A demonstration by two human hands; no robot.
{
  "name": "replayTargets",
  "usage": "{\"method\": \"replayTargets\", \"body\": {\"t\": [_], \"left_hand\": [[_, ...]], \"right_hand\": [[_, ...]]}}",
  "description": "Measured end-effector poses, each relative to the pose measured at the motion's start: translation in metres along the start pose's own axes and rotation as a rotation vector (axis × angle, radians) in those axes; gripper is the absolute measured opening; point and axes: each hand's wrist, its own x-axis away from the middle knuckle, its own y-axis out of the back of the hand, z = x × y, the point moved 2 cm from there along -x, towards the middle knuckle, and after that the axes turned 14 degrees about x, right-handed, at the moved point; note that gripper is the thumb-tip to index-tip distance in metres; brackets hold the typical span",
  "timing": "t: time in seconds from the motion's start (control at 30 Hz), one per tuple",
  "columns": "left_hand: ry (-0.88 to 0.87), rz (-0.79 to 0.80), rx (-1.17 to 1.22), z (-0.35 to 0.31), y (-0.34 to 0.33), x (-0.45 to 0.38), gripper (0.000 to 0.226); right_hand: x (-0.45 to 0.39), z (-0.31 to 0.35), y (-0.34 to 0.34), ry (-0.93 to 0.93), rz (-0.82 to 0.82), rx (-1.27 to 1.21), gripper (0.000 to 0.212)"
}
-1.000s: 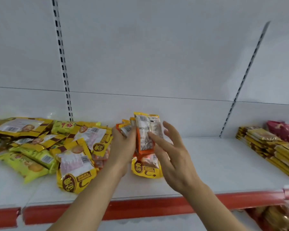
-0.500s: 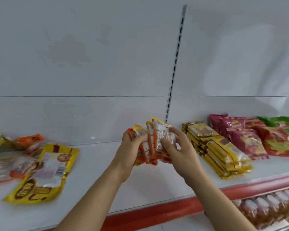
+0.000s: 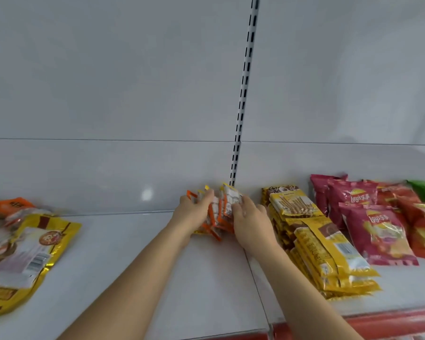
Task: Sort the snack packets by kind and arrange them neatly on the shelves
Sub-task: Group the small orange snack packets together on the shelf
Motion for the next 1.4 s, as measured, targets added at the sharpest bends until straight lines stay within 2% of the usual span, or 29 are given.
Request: {"method": "replayTargets", "body": {"t": [0.1, 0.17, 0.23, 0.33, 0.43, 0.53, 0.77, 0.9, 1.03, 1.27, 1.4], "left_hand": [[-0.125, -0.042, -0.365, -0.004, 0.004, -0.004, 0.067], [-0.124, -0.026, -0.471, -0.003, 0.009, -0.006, 0.066], [-0.071, -0.01, -0.462, 0.001, 0.009, -0.006, 0.065], [-0.136, -0.066, -0.447, 0.005, -0.002, -0.004, 0.063], [-0.185, -0.177, -0.538, 0.004, -0.007, 0.007, 0.073], [-0.205, -0.171, -0.577, 0.0, -0.001, 0.012, 0.074], [-0.402, -0.225, -0.735, -0.006, 0.035, 0.037, 0.057], [-0.492, -0.264, -0.808, -0.007, 0.077, 0.057, 0.053], [-0.535, -0.326, -0.84, -0.003, 0.138, 0.075, 0.044], [-0.603, -0.405, -0.844, 0.012, 0.266, 0.102, 0.039], [-0.596, -0.384, -0.974, 0.029, 0.338, 0.108, 0.038]], "right_hand": [[-0.005, -0.01, -0.007, -0.029, -0.03, 0.195, 0.036], [-0.007, -0.011, -0.009, 0.002, -0.063, 0.203, 0.036], [-0.008, -0.008, -0.006, 0.033, -0.121, 0.15, 0.029], [-0.008, -0.004, -0.005, 0.037, -0.107, 0.075, 0.032], [-0.009, -0.007, -0.018, 0.098, -0.066, 0.249, 0.053], [-0.011, -0.014, -0.026, 0.136, -0.088, 0.334, 0.067], [0.017, 0.029, -0.003, 0.263, -0.196, 0.409, 0.069], [0.041, 0.067, -0.012, 0.358, -0.219, 0.418, 0.065], [0.07, 0.117, -0.035, 0.487, -0.156, 0.425, 0.067], [0.118, 0.218, -0.096, 0.674, -0.117, 0.323, 0.045], [0.139, 0.265, -0.129, 0.707, -0.114, 0.292, 0.037]]}}
